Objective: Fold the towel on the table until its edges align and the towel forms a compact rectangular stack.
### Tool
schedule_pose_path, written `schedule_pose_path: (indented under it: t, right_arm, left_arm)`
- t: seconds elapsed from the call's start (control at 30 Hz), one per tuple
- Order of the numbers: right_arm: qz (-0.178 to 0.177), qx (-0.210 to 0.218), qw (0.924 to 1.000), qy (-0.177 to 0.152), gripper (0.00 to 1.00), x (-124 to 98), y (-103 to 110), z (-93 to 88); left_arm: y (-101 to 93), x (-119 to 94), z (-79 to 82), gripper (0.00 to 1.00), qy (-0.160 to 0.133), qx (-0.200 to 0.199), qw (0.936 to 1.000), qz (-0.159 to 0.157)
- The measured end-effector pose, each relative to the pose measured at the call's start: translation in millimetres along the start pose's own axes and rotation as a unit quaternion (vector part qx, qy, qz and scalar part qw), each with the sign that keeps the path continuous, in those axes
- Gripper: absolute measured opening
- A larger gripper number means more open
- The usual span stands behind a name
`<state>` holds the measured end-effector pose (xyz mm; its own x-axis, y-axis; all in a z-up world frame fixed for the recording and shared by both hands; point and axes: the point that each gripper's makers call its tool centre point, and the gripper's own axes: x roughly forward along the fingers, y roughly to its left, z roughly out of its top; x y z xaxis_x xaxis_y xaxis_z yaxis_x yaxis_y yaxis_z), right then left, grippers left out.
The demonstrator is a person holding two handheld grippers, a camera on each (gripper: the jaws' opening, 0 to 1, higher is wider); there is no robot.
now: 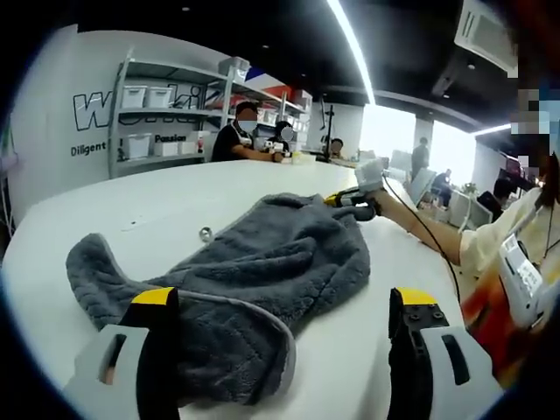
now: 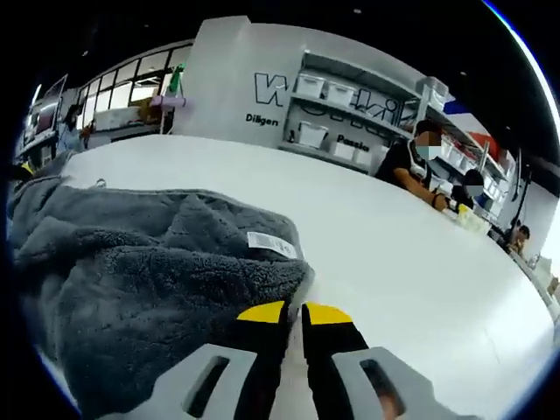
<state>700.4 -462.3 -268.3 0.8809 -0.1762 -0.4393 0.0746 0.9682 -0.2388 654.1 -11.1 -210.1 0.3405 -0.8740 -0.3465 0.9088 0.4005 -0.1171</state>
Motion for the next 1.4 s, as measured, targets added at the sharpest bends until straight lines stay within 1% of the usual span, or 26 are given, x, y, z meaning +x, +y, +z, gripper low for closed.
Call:
schedule_pose_path:
  t: [0.07, 0.13, 0.2, 0.27, 0.3, 0.33, 0.37, 0.43, 0.47, 0.53, 0.6, 0.67, 0.7, 0.73, 0.77, 0.8, 0.87, 0.93, 0.97, 1.0, 1.07, 1.13, 1.17, 1.3, 1.4]
  right_arm:
    - [-0.015, -0.005, 0.9999, -0.002, 0.19, -1.7, -6.1, 1.8]
    - [-0.023, -0.009, 0.9997, -0.005, 0.25, -6.1, -10.9, 5.0]
    - [-0.043, 0.001, 0.9988, -0.025, 0.29, -12.4, -18.7, 13.3]
    - [-0.059, -0.001, 0.9975, -0.038, 0.34, -21.1, -26.1, 20.7]
    - [-0.075, -0.002, 0.9959, -0.05, 0.35, -28.0, -32.4, 27.1]
    - [-0.081, -0.002, 0.9949, -0.06, 0.36, -33.2, -35.3, 31.6]
    - [-0.082, -0.001, 0.9942, -0.069, 0.37, -38.2, -36.2, 36.0]
    - [-0.072, 0.005, 0.9932, -0.091, 0.4, -44.8, -33.7, 45.6]
    - [-0.055, 0.004, 0.9925, -0.11, 0.43, -49.3, -27.4, 54.5]
    - [-0.039, 0.011, 0.9898, -0.136, 0.5, -55.3, -19.9, 65.9]
    - [-0.008, 0.016, 0.9871, -0.159, 0.56, -61.3, -5.3, 76.5]
    - [0.029, 0.018, 0.9856, -0.166, 0.71, -63.2, 12.1, 83.0]
    - [0.053, 0.014, 0.9846, -0.166, 0.8, -63.0, 25.0, 85.4]
    - [0.065, 0.009, 0.9842, -0.164, 0.91, -62.4, 31.9, 85.9]
    - [0.086, -0.004, 0.9843, -0.154, 0.97, -60.6, 45.1, 84.1]
    - [0.097, -0.02, 0.985, -0.141, 0.98, -58.8, 54.0, 80.5]
    - [0.097, -0.057, 0.9857, -0.125, 0.99, -56.6, 65.7, 74.9]
    - [0.108, -0.077, 0.9845, -0.115, 0.99, -54.3, 76.0, 72.2]
    - [0.122, -0.08, 0.9834, -0.109, 0.99, -54.1, 83.7, 70.0]
    - [0.147, -0.077, 0.9803, -0.107, 0.99, -54.6, 97.7, 68.0]
    - [0.193, -0.056, 0.973, -0.113, 0.99, -58.0, 115.5, 69.6]
    - [0.231, -0.042, 0.9651, -0.117, 0.99, -62.8, 130.6, 70.3]
    - [0.242, -0.04, 0.9623, -0.117, 0.99, -65.1, 136.0, 70.1]
    - [0.266, -0.043, 0.9563, -0.112, 0.99, -68.8, 148.9, 68.2]
    - [0.276, -0.053, 0.9541, -0.104, 0.99, -68.7, 156.2, 63.4]
  left_arm:
    - [-0.1, -0.5, 0.2, 0.98, 0.0, 0.0, 1.0, 0.0]
    - [0.0, -1.0, 0.8, 0.98, -0.001, 0.001, 1.0, 0.0]
    - [-0.4, -1.2, 1.0, 0.98, -0.002, 0.001, 1.0, -0.001]
    - [0.5, -1.5, 1.5, 0.98, -0.001, 0.0, 1.0, -0.001]
    - [0.5, -1.4, 1.3, 0.98, -0.001, 0.0, 1.0, -0.001]
    - [0.6, -1.3, 0.8, 0.98, 0.0, 0.0, 1.0, -0.001]
    - [0.1, -1.0, -0.1, 0.98, 0.002, -0.001, 1.0, -0.002]
    - [0.2, -0.4, -1.7, 0.98, 0.005, -0.002, 1.0, -0.001]
    - [0.6, -0.2, -2.5, 0.98, 0.007, -0.003, 1.0, -0.001]
    - [1.1, 0.1, -2.9, 0.98, 0.008, -0.002, 1.0, -0.001]
    - [0.8, 0.7, -3.9, 0.98, 0.009, -0.003, 1.0, 0.0]
    - [1.1, 1.2, -4.9, 0.98, 0.011, -0.002, 0.9999, 0.0]
    - [1.3, 1.5, -5.7, 0.98, 0.012, -0.001, 0.9999, 0.0]
    - [1.8, 1.7, -6.7, 0.98, 0.014, -0.002, 0.9999, 0.001]
    - [2.7, 1.6, -7.8, 0.98, 0.017, -0.002, 0.9999, 0.002]
    - [3.0, 1.5, -8.1, 0.98, 0.018, -0.002, 0.9998, 0.003]
    - [3.9, 1.1, -8.2, 0.98, 0.018, -0.002, 0.9998, 0.004]
    - [4.3, 0.7, -8.2, 0.98, 0.018, -0.003, 0.9998, 0.004]
    - [4.0, 0.7, -8.4, 0.98, 0.018, -0.003, 0.9998, 0.004]
    - [4.0, 0.6, -8.5, 0.98, 0.018, -0.003, 0.9998, 0.004]
    - [4.0, 0.7, -9.3, 0.98, 0.019, -0.003, 0.9998, 0.004]
    - [3.6, 1.0, -10.4, 0.98, 0.021, -0.003, 0.9998, 0.003]
    - [3.8, 0.9, -10.6, 0.98, 0.022, -0.003, 0.9997, 0.003]
    - [4.5, 0.5, -11.5, 0.97, 0.024, -0.003, 0.9997, 0.005]
    - [6.4, 0.1, -12.0, 0.97, 0.027, -0.003, 0.9996, 0.006]
